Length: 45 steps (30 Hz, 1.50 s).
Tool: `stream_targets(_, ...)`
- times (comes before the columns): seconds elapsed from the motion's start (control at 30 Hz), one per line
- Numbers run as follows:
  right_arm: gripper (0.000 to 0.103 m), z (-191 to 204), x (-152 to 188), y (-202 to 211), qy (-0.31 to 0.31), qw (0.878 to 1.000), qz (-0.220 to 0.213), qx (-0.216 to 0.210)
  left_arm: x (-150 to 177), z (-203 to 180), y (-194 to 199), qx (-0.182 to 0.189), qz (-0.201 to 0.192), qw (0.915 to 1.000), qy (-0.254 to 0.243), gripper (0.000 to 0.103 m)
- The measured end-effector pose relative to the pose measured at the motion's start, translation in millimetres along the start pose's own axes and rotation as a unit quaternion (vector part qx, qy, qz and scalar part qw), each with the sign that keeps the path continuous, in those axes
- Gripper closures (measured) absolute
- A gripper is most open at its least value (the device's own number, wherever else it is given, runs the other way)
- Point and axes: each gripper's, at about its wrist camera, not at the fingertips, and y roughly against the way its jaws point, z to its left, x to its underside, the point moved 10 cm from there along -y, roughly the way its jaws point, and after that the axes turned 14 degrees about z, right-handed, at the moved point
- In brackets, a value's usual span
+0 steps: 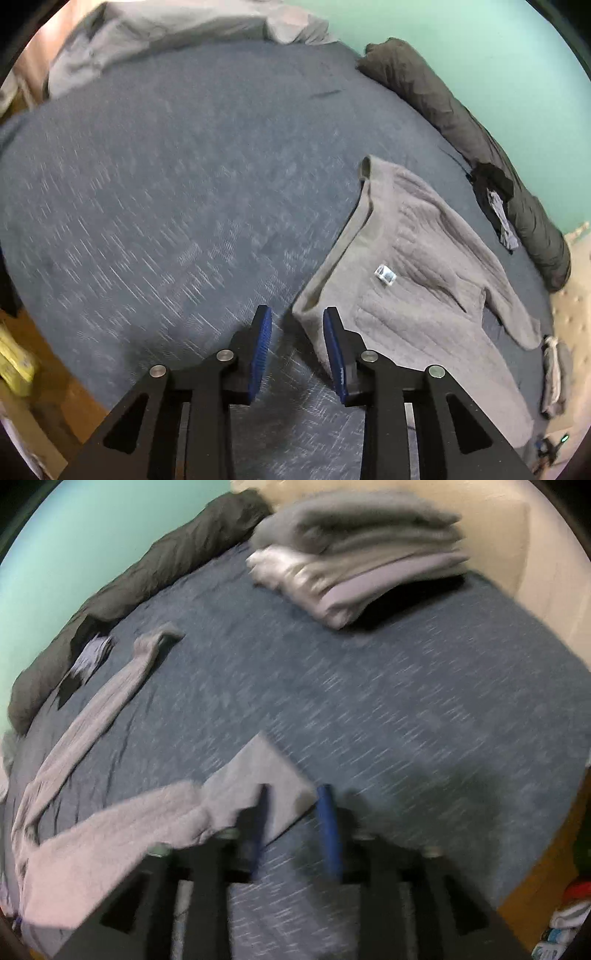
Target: Fold clothes
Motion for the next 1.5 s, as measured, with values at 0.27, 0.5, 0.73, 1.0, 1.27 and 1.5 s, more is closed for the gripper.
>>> stream_targets(0.27,0.048,37.1,-26.1,15.4,0.014,0.999,-0.017,-0.027,-18.0,-78.4,34.8,0.025,-0.04,0.9975,-0.052,0.052)
stream_targets(0.5,0.043,118.1,-48.3,-5.4,0.058,0.996,0.0,-0.064,-33.0,-187.4,13.2,0.075,-0.058,0.9928,-0.073,0.048)
stream_targets(0.73,0.041,177.3,-80.1,-40.1,0.102,0.992,0.014,-0.066,-18.2,-284.2,-69.9,0.113,-0.04,0.9883,-0.094,0.046)
stream_targets(1.0,0.038,222.9,-126.8,-86.9,0.124,0.989,0.019,-0.078,14.2,-358.0,-159.5,0.121,-0.017,0.9841,-0.129,0.046)
stream_targets(1.27,0.033,245.6,-179.6,-133.6,0.109,0.989,0.02,-0.1,37.5,-387.0,-208.1,0.106,0.011,0.9768,-0.186,0.046)
stream_targets(1.5,0.033,250.9,-219.9,-168.7,0.08,0.992,0.014,-0.096,44.7,-396.7,-223.8,0.102,0.013,0.973,-0.206,0.045)
